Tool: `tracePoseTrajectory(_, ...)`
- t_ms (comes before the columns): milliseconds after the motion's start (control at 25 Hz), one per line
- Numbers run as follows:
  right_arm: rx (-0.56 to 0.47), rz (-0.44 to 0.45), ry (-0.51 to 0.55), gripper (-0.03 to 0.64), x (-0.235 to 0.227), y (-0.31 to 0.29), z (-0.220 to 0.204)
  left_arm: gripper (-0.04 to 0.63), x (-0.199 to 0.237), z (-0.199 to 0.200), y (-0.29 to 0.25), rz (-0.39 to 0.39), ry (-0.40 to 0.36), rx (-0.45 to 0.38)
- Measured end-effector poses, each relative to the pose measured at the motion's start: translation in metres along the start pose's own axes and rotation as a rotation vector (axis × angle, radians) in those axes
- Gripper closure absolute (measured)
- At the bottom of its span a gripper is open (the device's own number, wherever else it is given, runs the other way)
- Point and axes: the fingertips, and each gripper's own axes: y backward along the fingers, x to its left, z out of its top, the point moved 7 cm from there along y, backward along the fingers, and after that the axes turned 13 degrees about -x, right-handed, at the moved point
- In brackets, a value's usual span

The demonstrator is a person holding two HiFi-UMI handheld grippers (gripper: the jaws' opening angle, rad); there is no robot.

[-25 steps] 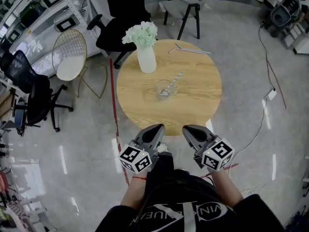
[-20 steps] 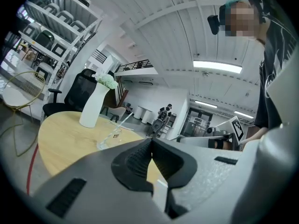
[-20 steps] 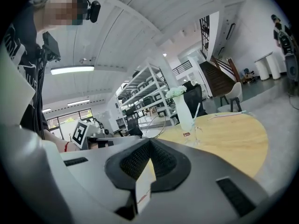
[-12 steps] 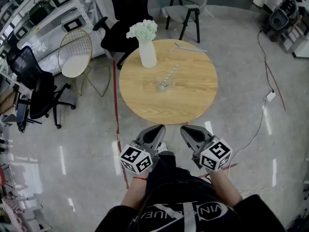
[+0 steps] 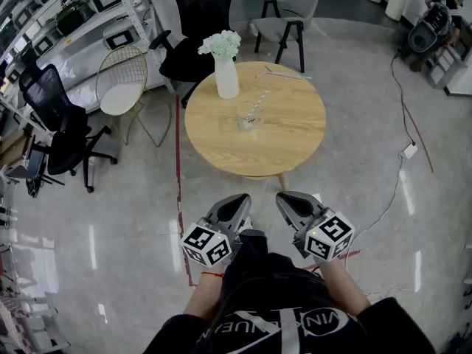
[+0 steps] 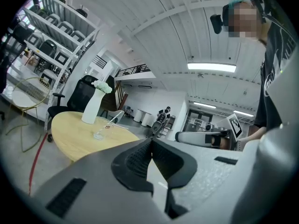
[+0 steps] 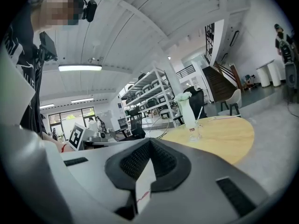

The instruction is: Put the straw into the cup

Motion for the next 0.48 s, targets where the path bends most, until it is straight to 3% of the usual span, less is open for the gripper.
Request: tracePoseTrajectory(480,-0.013,-0.021,-0.033,0.614,0.026,0.034,-0.012,0.588,-0.029,-0.011,0.036,0.005,-0.004,0.017)
